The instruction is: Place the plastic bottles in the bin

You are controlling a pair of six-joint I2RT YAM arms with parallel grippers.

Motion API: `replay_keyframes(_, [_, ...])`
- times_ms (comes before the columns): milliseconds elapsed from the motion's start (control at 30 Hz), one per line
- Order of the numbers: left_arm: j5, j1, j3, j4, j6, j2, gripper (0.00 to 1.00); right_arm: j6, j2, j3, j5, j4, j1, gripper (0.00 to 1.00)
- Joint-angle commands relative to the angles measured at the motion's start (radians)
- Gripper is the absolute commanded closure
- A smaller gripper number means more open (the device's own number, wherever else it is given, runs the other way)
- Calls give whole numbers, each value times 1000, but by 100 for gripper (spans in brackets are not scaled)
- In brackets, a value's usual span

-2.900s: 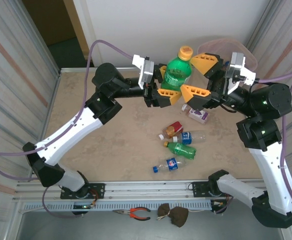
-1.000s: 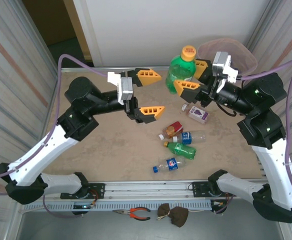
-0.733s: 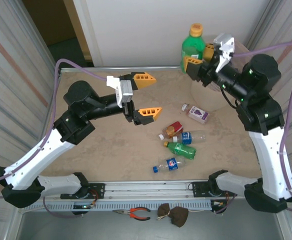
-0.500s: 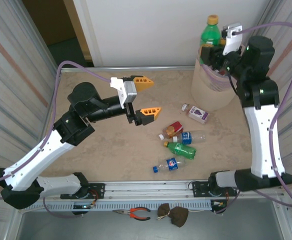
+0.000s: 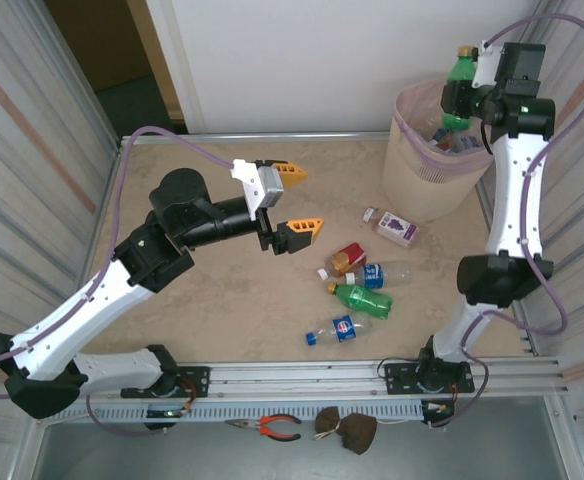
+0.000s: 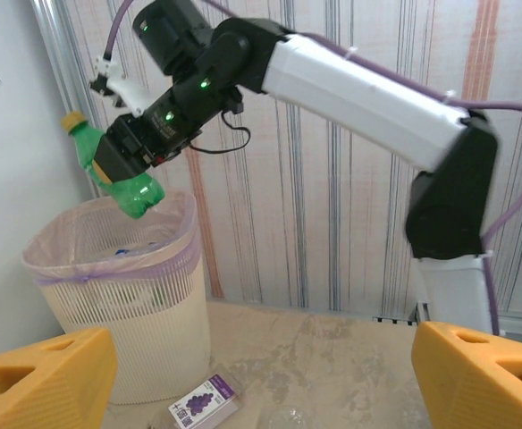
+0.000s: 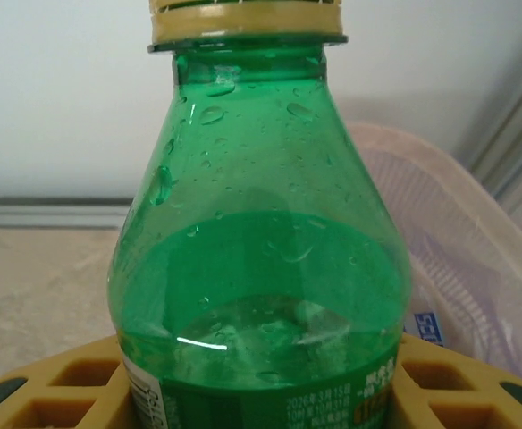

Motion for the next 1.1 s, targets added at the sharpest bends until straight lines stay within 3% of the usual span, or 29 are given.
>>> replay_keyframes(0, [0, 7, -16, 20, -22, -4, 14, -48, 97, 127, 31, -154, -21, 58])
replay_keyframes(100, [3, 7, -24, 20, -26, 1, 14, -70, 172, 179, 57, -210, -35, 58])
replay_keyframes(633, [9, 14, -53, 17, -44, 1, 14, -134, 313, 63, 92, -244, -40, 58])
replay_keyframes(1067, [2, 29, -88, 28, -61, -22, 15, -140, 448, -9, 47, -271, -37, 57])
